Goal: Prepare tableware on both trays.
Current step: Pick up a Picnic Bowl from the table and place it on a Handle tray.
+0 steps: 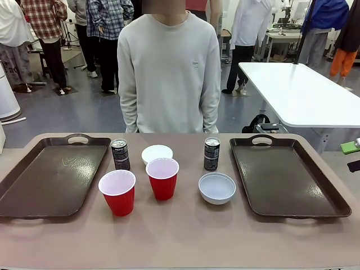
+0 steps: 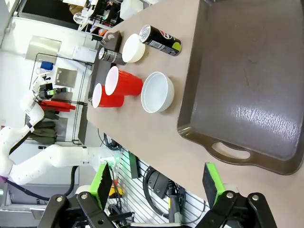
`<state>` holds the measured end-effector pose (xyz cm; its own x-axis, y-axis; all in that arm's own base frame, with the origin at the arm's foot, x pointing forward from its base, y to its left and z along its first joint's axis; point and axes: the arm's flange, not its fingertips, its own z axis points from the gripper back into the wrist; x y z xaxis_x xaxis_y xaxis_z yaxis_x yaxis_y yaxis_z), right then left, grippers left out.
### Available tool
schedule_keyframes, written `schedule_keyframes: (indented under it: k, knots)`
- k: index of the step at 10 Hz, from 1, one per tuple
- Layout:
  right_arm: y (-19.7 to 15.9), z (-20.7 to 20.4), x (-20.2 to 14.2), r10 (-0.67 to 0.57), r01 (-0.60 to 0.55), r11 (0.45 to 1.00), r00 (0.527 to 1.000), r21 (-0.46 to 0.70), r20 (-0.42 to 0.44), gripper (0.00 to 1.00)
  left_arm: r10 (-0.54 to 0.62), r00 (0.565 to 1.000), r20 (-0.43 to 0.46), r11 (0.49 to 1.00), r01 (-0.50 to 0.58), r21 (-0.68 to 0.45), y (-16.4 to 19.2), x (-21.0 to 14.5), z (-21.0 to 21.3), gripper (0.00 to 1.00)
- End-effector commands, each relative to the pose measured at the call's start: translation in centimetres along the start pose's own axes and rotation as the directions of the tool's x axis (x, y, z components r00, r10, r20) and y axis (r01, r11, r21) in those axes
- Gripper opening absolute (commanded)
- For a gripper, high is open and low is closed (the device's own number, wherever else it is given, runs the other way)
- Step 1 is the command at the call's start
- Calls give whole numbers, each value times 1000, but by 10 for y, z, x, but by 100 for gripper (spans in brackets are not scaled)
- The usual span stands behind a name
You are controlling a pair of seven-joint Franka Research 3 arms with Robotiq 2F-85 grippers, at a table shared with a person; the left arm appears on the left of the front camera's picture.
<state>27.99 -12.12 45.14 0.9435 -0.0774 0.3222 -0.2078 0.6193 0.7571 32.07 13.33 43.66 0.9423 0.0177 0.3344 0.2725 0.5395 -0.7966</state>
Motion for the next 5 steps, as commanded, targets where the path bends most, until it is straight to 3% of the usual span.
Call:
schedule_keyframes:
  k: [1,5]
  knots:
    - [-2,0,-2,-3,3,1000,1000,17,2,100,2,1000,15,1000,-2,-12,1,0,1,100]
    - [-2,0,-2,-3,3,1000,1000,17,2,100,2,1000,15,1000,-2,-12,1,0,1,100]
